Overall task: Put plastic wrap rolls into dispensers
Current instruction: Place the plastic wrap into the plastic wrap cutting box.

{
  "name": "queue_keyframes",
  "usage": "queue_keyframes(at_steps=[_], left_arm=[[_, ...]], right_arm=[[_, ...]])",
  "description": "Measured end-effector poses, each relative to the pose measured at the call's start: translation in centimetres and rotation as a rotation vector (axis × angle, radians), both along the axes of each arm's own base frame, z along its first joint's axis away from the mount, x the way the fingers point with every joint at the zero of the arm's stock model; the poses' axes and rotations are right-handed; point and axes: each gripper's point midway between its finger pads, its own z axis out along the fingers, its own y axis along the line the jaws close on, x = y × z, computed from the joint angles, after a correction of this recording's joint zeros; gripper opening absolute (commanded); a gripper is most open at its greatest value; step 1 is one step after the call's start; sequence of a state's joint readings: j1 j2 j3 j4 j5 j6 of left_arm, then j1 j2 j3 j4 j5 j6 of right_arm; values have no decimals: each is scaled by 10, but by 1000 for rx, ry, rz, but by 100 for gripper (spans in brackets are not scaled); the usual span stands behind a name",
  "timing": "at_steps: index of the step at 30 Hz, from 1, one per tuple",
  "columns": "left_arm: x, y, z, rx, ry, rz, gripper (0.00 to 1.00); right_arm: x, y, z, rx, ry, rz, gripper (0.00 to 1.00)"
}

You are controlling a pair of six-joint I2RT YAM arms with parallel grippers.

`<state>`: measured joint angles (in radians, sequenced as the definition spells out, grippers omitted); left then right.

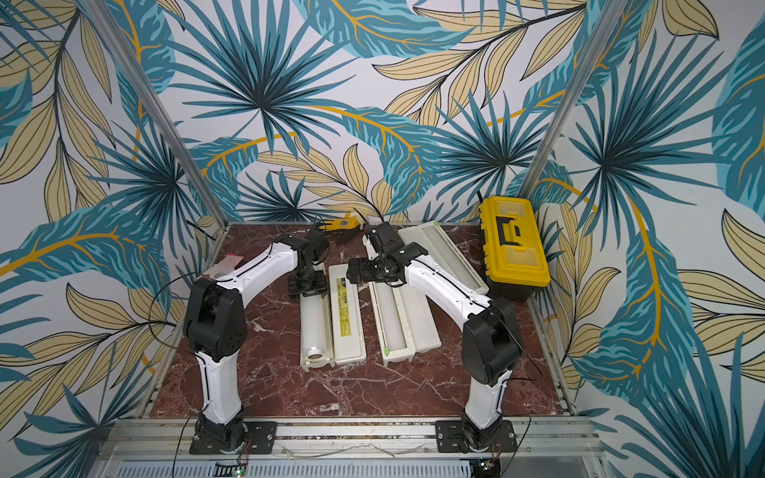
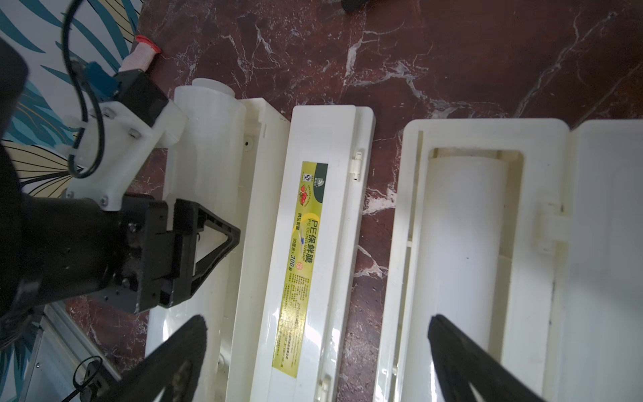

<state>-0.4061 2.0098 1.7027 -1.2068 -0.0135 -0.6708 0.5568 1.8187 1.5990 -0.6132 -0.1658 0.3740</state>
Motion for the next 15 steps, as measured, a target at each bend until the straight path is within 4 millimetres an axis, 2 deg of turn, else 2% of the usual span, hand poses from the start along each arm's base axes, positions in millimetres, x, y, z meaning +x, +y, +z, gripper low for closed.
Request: queue_keyframes(at_steps=[15], left_arm=[[5,-15,5,-60,-30,-10,23]], right_arm=[[1,0,1,2,-3,0,99]])
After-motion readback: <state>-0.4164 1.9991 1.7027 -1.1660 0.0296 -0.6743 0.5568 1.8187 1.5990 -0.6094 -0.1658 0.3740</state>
